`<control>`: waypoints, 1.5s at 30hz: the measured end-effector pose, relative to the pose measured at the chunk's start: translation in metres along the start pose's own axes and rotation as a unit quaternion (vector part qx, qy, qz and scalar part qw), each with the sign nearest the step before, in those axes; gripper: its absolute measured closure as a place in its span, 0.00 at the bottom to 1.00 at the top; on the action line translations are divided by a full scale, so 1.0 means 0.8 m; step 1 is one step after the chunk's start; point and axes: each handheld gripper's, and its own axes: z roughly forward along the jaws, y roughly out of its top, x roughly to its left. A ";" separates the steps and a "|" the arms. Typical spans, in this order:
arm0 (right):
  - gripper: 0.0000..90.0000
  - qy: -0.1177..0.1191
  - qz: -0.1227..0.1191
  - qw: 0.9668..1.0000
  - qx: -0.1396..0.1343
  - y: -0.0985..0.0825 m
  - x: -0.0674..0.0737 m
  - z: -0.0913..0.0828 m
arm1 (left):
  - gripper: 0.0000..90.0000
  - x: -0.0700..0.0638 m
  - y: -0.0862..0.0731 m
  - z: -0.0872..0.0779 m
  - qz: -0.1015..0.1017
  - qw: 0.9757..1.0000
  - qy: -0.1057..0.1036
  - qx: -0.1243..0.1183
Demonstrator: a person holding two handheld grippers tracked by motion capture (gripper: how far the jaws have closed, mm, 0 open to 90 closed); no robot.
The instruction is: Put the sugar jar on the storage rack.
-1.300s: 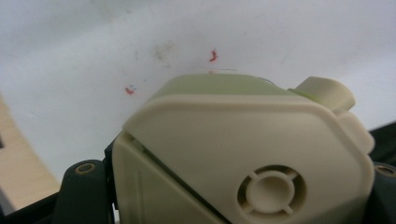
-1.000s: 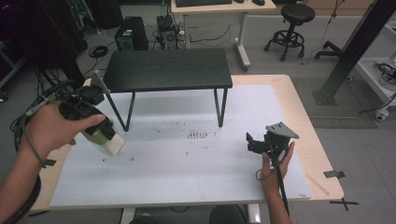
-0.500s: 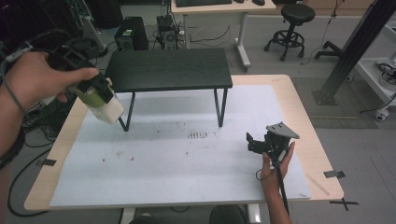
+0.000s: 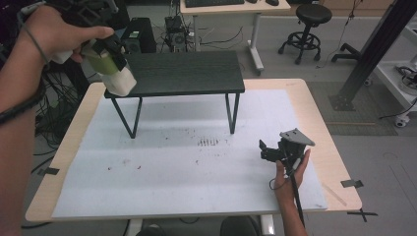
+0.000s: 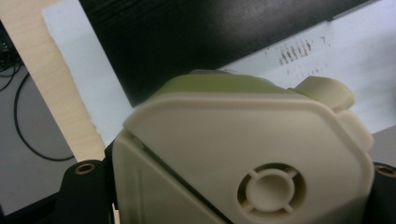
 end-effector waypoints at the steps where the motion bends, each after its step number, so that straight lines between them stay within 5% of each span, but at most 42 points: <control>1: 0.03 -0.001 0.000 1.000 0.000 0.000 0.000 0.000 | 0.33 0.004 0.004 0.001 -0.004 1.000 -0.001 -0.003; 9: 0.03 -0.002 -0.002 1.000 0.002 0.000 0.001 0.001 | 0.33 0.028 0.038 0.023 -0.036 0.999 -0.003 -0.003; 19: 0.03 -0.004 0.005 1.000 0.004 -0.001 -0.001 0.001 | 0.33 0.028 0.065 0.049 -0.041 0.999 0.013 0.028; 28: 0.03 -0.005 0.008 1.000 0.004 -0.001 -0.003 0.001 | 0.33 0.034 0.071 0.070 -0.051 0.998 0.003 0.039; 45: 0.03 -0.008 0.009 1.000 0.006 -0.001 -0.003 0.002 | 0.33 0.033 0.072 0.070 -0.049 0.998 0.013 0.037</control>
